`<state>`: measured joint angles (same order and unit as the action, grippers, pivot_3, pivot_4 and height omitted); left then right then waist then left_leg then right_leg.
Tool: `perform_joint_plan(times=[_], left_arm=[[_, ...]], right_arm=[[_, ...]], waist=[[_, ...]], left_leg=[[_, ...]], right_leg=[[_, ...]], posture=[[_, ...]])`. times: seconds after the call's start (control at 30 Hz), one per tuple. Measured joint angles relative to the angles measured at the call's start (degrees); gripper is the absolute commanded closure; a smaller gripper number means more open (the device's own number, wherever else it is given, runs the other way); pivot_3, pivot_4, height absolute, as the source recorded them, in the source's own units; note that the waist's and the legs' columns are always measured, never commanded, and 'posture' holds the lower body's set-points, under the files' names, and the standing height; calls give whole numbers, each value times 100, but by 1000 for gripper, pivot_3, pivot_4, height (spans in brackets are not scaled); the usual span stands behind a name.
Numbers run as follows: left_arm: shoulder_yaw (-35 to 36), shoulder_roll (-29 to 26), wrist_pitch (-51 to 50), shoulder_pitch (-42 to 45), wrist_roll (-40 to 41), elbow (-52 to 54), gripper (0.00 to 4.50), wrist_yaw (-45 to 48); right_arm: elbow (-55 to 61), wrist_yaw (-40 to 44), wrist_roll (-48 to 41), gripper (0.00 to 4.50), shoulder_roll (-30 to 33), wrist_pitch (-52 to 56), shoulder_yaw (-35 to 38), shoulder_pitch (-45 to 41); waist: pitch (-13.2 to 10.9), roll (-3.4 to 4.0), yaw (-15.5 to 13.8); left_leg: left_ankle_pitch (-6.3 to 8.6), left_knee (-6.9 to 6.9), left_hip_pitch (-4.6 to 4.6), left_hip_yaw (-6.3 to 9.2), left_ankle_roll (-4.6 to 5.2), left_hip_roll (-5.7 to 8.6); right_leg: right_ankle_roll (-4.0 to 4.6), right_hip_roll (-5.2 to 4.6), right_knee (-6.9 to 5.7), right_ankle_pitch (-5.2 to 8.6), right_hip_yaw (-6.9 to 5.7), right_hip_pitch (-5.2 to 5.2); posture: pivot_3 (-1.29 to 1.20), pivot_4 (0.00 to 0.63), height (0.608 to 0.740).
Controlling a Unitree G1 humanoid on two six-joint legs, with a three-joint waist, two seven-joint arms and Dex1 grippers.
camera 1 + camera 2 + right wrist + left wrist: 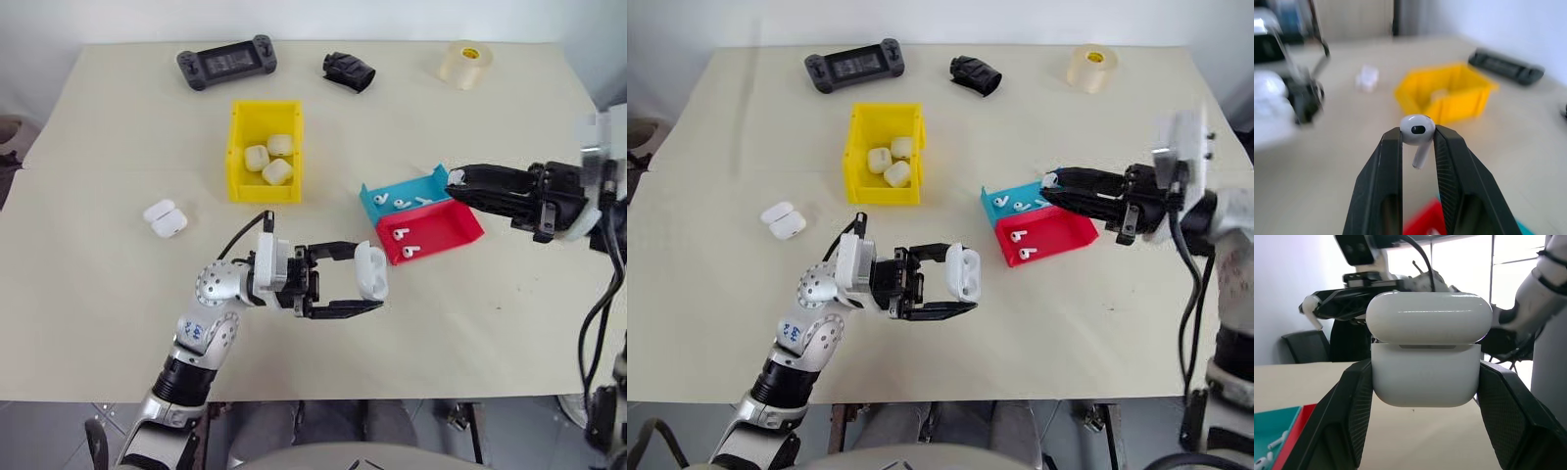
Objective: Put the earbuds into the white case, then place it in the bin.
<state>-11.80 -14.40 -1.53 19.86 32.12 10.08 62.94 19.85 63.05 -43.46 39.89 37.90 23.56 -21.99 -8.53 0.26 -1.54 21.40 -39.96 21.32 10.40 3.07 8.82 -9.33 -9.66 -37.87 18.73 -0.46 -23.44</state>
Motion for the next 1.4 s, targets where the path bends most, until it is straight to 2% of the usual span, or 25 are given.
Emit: perform_joint_plan(times=[0.17, 0.33, 0.53, 0.9, 1.4], left_arm=[[117, 60, -314, 327, 275, -166, 1705, 129], [171, 33, -722, 507, 609, -182, 1705, 406], [210, -7, -1151, 701, 833, -191, 1705, 652], [213, 74, -1014, 779, 666, -427, 1705, 902], [110, 360, -776, 771, 359, -659, 1705, 938]], right_arm=[[1255, -1459, -1045, 3949, -1012, 120, 208, 835], [1837, -2104, -1305, 3949, -1220, -76, 97, 1233], [2251, -2072, -1189, 3949, -1133, -446, -401, 1551], [2335, -1942, -729, 3949, -981, -1114, -974, 1710], [2344, -1990, -1123, 3949, -343, -1270, -718, 1859]], waist=[[0, 1, 5], [0, 1, 29], [0, 1, 32], [0, 1, 27], [0, 1, 21]], left_leg=[[5, -2, 0, 7, 8, 13], [6, -1, -3, 7, 11, 16], [6, 0, -5, 8, 11, 18], [6, 1, -6, 8, 11, 18], [7, 2, -6, 10, 13, 18]], right_leg=[[2, -1, -11, -3, 11, 0], [4, -1, -10, -6, 12, 0], [4, -1, -9, -6, 11, 2], [4, -1, -4, -6, 10, 5], [3, -1, 0, -7, 10, 9]], posture=[[0, 150, 740], [0, 150, 740], [0, 150, 740], [0, 150, 740], [0, 150, 740]])
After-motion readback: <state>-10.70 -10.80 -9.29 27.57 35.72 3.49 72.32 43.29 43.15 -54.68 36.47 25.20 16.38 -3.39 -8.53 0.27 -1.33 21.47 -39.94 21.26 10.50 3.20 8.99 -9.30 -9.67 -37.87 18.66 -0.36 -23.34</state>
